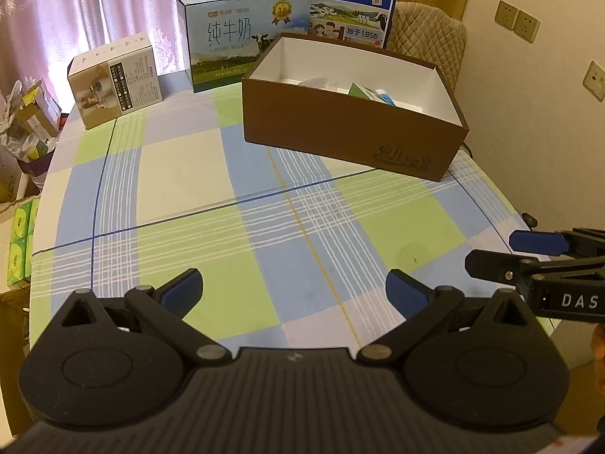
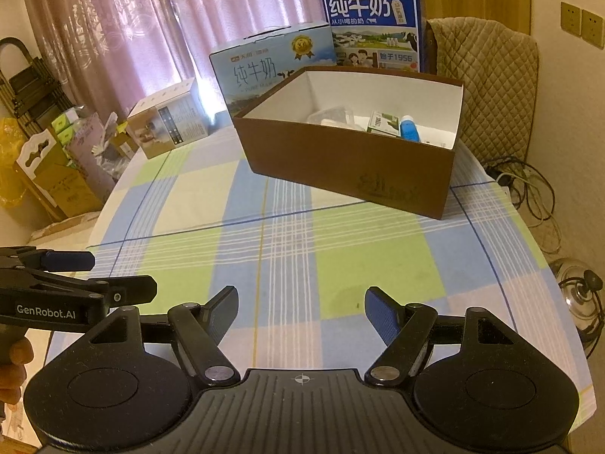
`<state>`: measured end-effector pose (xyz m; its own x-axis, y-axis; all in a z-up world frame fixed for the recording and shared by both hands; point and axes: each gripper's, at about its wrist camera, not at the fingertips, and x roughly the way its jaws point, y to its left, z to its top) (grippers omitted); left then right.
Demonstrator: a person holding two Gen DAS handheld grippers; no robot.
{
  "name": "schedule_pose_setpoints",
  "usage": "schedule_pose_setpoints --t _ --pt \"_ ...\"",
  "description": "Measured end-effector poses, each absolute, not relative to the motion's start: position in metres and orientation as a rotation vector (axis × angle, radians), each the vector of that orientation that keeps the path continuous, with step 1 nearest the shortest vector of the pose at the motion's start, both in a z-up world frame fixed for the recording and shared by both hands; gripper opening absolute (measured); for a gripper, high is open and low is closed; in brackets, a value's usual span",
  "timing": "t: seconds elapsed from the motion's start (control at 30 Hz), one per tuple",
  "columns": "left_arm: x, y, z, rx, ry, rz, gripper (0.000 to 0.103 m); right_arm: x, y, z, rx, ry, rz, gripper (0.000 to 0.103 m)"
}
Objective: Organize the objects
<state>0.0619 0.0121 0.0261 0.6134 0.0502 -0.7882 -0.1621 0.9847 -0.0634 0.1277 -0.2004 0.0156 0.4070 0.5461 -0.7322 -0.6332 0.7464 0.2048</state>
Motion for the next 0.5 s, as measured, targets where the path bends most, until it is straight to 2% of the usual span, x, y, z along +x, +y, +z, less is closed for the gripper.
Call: schedule_pose_setpoints --t 0.5 --pt "0.0577 0.0078 0.0239 -0.132 0.902 0.118 0.102 0.1217 -0.2036 0.0112 -0.106 0.892 0.732 0.071"
